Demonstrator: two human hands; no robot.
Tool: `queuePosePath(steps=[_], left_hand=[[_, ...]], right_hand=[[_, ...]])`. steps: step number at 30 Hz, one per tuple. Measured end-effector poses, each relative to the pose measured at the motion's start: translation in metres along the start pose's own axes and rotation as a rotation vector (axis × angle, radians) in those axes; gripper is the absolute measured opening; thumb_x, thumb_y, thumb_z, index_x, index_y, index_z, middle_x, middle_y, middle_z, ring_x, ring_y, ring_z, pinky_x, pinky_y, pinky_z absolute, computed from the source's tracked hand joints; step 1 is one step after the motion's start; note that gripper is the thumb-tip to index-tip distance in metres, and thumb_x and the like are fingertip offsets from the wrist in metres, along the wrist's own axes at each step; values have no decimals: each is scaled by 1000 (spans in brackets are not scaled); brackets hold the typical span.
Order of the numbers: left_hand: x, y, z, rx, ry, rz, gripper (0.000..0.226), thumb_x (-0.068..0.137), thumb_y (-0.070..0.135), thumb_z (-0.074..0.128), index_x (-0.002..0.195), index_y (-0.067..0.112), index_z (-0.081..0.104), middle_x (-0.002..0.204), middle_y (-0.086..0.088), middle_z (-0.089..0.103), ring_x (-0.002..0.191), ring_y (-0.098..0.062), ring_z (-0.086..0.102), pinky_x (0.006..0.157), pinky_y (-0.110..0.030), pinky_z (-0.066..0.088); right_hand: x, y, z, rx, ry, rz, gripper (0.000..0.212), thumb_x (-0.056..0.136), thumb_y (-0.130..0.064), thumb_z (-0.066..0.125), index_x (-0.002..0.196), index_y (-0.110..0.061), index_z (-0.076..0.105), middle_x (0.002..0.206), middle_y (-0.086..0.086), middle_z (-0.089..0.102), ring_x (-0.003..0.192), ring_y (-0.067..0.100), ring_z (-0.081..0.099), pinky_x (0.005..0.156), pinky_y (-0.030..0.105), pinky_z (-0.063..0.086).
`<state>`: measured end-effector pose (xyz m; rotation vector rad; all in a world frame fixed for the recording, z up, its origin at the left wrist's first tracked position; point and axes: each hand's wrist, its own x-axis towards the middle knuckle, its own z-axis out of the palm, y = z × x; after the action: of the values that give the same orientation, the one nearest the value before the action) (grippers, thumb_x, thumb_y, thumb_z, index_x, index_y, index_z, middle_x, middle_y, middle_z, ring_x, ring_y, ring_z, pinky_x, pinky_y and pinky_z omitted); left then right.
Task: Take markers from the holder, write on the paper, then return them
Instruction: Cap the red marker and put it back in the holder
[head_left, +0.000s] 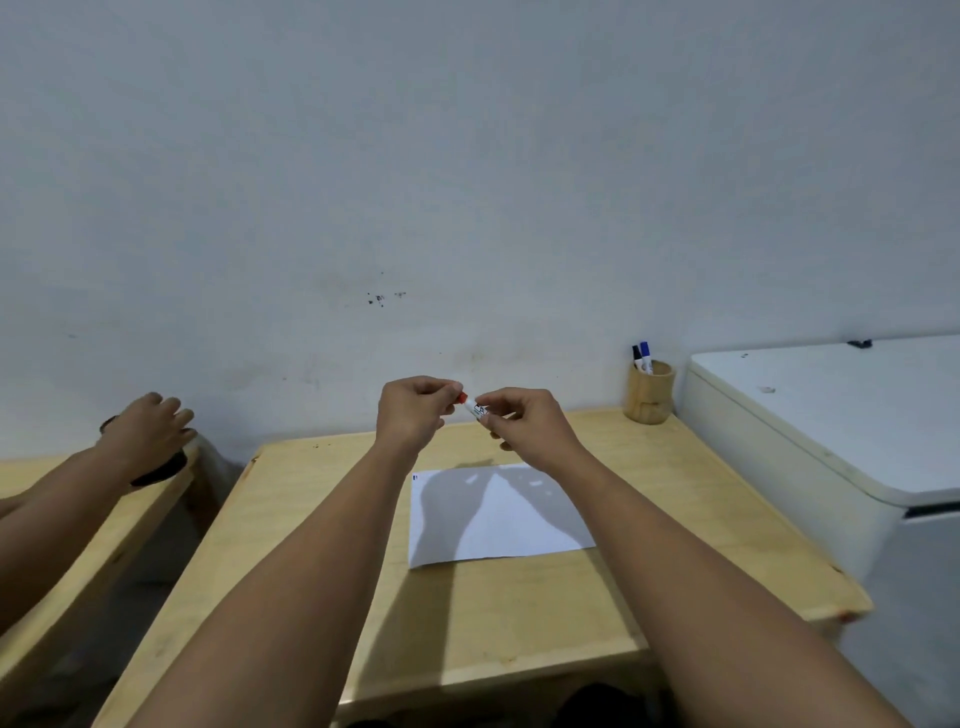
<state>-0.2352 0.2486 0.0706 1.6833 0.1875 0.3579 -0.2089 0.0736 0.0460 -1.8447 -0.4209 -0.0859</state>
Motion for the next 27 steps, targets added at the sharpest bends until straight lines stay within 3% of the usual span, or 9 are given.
queuePosePath(steps=[2,6,10,13,15,18,20,27], left_hand=[[-2,0,10,7,3,0,14,93,18,75,93,7,82,86,-5,80,77,-14,71,71,-31,56],[-2,-2,38,-18,-44,-6,16,95,18,72,94,5,81,79,1,77,80,-16,72,77,-37,60],[10,-2,85,72,-177,-39,30,101,30,59,96,11,82,99,-4,79,94,-22,75,80,-37,57],[28,-1,130,245,-243,-11,53,90,48,50,132,23,71,128,-6,72,118,-28,68,103,-43,54],[42,-2,159,308,-256,8,65,89,50,53,147,21,56,131,-5,71,124,-30,65,108,-49,51],[61,-9,200,371,-279,74,61,94,43,66,149,20,53,132,-3,68,120,-24,65,104,-41,52],[74,-19,226,392,-298,80,69,90,45,72,152,21,50,140,-5,64,121,-22,64,103,-43,53],[116,-49,300,459,-345,116,89,82,51,82,156,21,42,150,-6,57,130,-25,60,104,-47,54]], right_hand=[[-1,0,-6,21,16,7,17,97,-10,75,103,-25,81,96,7,77,75,18,67,64,25,59],[-1,9,-24,38,77,42,15,96,-9,76,98,-23,80,84,-1,71,72,20,67,60,22,56],[6,40,-59,-29,174,70,14,95,-11,75,100,-24,80,81,-7,70,72,15,67,75,32,60],[25,58,-95,-180,288,57,25,99,-14,70,123,-16,78,91,-4,69,82,14,65,81,28,50],[46,64,-128,-256,390,62,26,102,-15,66,126,-14,77,97,-4,69,87,17,64,80,29,50],[80,73,-181,-287,562,94,21,97,-16,66,112,-26,77,98,-9,72,94,22,71,89,43,59],[101,82,-210,-278,641,97,18,95,-19,67,105,-33,72,99,-13,73,99,21,74,94,51,60],[156,118,-256,-339,680,135,16,95,-31,74,104,-36,62,96,-16,72,103,22,76,101,56,56]])
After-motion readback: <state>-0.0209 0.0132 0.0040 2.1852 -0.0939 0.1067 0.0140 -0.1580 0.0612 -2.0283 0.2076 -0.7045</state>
